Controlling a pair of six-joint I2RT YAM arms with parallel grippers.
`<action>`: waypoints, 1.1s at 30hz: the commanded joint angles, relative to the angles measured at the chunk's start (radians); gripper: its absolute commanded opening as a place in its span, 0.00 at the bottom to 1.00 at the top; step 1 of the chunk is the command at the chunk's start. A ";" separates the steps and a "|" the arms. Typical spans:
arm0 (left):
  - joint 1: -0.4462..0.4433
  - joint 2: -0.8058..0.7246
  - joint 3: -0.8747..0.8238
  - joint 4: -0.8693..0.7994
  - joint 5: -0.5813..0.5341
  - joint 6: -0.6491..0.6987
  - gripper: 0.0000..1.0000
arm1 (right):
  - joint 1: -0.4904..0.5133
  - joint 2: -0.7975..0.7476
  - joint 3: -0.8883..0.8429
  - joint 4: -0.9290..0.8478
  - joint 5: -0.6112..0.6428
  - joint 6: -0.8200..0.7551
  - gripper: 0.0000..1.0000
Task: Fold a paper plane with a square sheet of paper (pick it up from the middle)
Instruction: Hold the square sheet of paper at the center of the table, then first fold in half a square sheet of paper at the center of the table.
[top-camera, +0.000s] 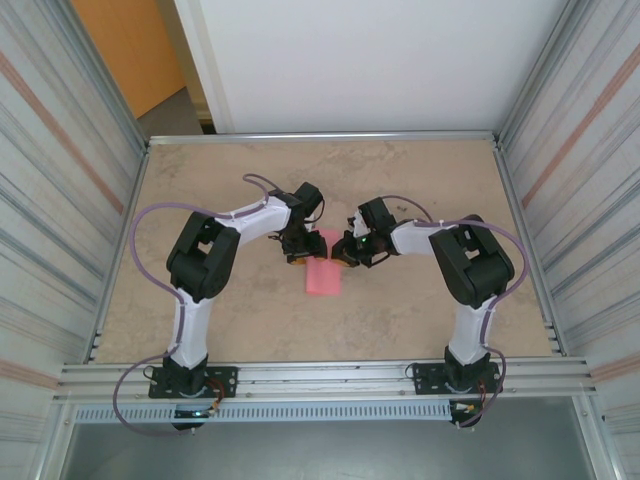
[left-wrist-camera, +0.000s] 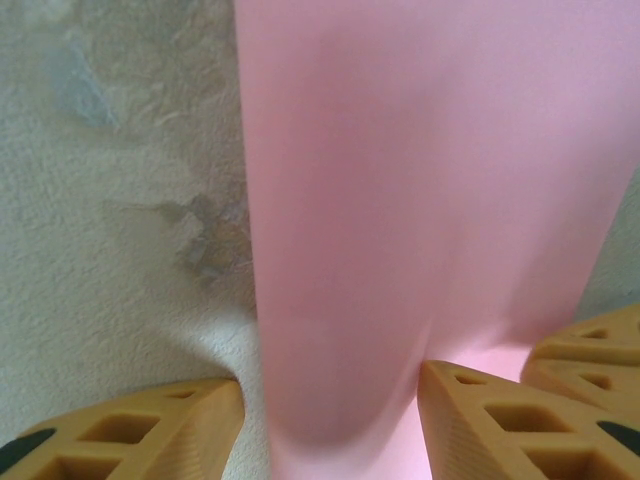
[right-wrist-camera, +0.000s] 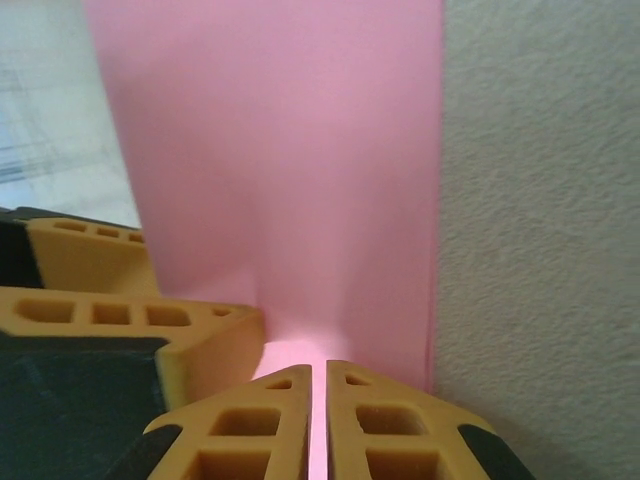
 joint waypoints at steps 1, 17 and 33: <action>-0.063 0.285 -0.119 0.122 0.050 0.002 0.54 | 0.005 0.032 0.007 -0.024 0.017 -0.035 0.12; 0.007 -0.090 -0.110 0.119 0.072 -0.016 0.56 | 0.016 0.117 0.019 -0.281 0.218 -0.120 0.07; 0.022 -0.241 -0.235 0.428 0.329 -0.048 0.25 | 0.025 0.178 0.054 -0.348 0.243 -0.136 0.05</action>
